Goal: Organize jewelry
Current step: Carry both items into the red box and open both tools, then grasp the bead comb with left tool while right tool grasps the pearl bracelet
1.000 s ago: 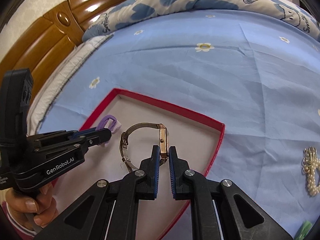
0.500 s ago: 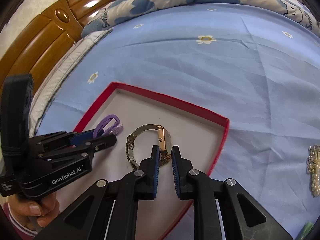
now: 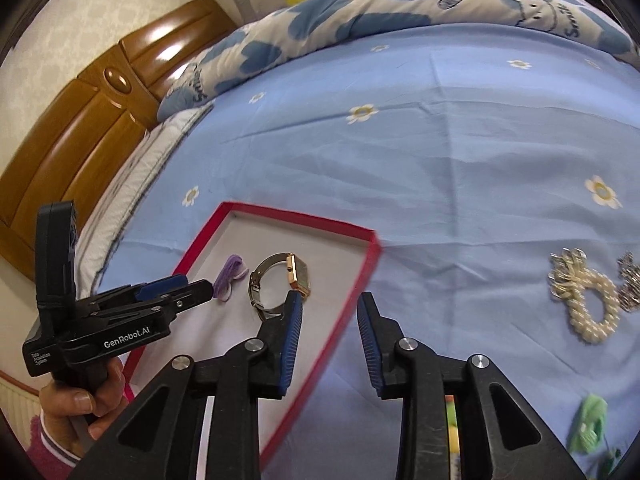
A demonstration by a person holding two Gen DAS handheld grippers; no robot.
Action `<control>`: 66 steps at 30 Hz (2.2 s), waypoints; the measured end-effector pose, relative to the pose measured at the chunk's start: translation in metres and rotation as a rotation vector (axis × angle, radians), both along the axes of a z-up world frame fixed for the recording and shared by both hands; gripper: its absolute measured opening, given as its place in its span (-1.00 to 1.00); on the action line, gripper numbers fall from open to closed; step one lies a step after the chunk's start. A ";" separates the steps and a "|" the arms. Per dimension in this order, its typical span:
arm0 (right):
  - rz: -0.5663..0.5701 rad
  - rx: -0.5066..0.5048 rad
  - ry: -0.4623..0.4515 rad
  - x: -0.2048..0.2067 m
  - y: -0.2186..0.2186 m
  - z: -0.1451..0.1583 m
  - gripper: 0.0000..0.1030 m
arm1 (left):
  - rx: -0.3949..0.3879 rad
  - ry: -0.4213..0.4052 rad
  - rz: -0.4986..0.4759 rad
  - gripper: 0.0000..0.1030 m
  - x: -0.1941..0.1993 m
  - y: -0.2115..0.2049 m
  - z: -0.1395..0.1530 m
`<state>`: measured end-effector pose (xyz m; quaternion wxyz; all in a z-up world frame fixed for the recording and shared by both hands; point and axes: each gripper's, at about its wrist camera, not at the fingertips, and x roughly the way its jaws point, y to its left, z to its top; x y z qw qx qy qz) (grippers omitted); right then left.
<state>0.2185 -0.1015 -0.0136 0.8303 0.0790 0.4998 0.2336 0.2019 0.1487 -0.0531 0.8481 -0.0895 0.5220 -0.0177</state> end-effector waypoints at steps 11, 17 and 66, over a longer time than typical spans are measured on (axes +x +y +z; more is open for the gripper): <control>-0.153 0.005 -0.009 -0.022 -0.080 0.010 -0.26 | -0.058 -0.032 -0.075 0.02 -0.017 -0.044 0.027; -0.238 -0.015 -0.011 -0.035 -0.127 0.008 -0.21 | -0.083 -0.031 -0.145 0.11 -0.023 -0.083 0.031; -0.321 0.016 0.025 0.005 -0.186 -0.042 -0.79 | -0.316 0.121 -0.303 -0.70 -0.008 -0.183 -0.017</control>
